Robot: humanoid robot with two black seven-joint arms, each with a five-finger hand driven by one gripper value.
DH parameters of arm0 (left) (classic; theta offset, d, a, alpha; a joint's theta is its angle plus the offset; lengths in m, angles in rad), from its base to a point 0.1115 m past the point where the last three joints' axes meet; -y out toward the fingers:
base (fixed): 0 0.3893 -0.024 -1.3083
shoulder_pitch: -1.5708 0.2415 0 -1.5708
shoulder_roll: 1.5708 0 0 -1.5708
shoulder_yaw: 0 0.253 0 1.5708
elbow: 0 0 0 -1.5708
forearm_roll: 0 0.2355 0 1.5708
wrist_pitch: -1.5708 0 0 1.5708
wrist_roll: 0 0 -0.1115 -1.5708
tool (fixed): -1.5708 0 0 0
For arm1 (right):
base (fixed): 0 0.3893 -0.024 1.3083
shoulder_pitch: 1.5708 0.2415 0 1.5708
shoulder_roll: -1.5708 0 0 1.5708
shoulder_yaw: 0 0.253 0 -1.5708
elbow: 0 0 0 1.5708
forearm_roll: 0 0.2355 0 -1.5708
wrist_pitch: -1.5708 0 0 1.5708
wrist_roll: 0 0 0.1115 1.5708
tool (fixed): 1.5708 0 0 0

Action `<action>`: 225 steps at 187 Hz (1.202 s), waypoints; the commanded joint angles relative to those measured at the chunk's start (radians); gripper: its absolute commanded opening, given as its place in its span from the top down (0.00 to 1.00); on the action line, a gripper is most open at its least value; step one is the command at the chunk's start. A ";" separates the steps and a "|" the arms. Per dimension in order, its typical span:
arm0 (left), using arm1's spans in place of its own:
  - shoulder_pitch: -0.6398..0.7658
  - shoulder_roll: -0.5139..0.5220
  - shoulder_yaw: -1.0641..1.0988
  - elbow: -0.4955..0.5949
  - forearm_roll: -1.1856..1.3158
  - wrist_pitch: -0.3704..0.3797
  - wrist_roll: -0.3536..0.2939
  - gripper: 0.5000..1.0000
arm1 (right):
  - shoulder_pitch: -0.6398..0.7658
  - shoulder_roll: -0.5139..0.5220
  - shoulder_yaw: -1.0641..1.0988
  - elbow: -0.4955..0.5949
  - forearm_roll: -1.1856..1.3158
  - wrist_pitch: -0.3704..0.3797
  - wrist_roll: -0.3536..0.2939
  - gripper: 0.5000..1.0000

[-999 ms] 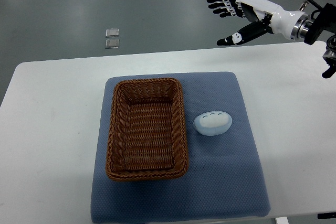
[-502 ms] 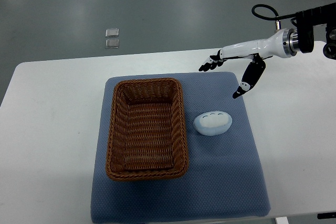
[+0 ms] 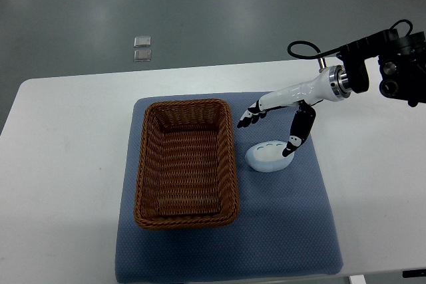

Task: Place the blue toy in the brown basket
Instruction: 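Lower the right hand onto the plush toy and close fingers around it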

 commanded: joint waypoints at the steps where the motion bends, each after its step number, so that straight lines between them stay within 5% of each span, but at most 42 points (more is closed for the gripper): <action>1: 0.000 0.000 0.000 0.000 0.000 0.000 0.000 0.00 | -0.040 0.018 0.001 -0.015 -0.002 -0.022 -0.004 0.19; 102: 0.000 0.000 0.000 0.000 0.000 0.000 0.000 0.00 | -0.189 0.070 0.008 -0.090 -0.050 -0.128 -0.032 0.26; 164: 0.000 0.000 0.000 0.000 0.000 0.000 0.000 0.00 | -0.227 0.071 0.012 -0.112 -0.067 -0.128 -0.032 0.49; 193: 0.000 0.000 0.000 0.000 0.000 0.000 0.000 0.00 | -0.224 0.079 0.012 -0.112 -0.067 -0.127 -0.032 0.80; 225: 0.000 0.000 0.000 0.000 0.000 0.000 0.000 0.00 | -0.219 0.079 0.013 -0.110 -0.065 -0.125 -0.032 0.95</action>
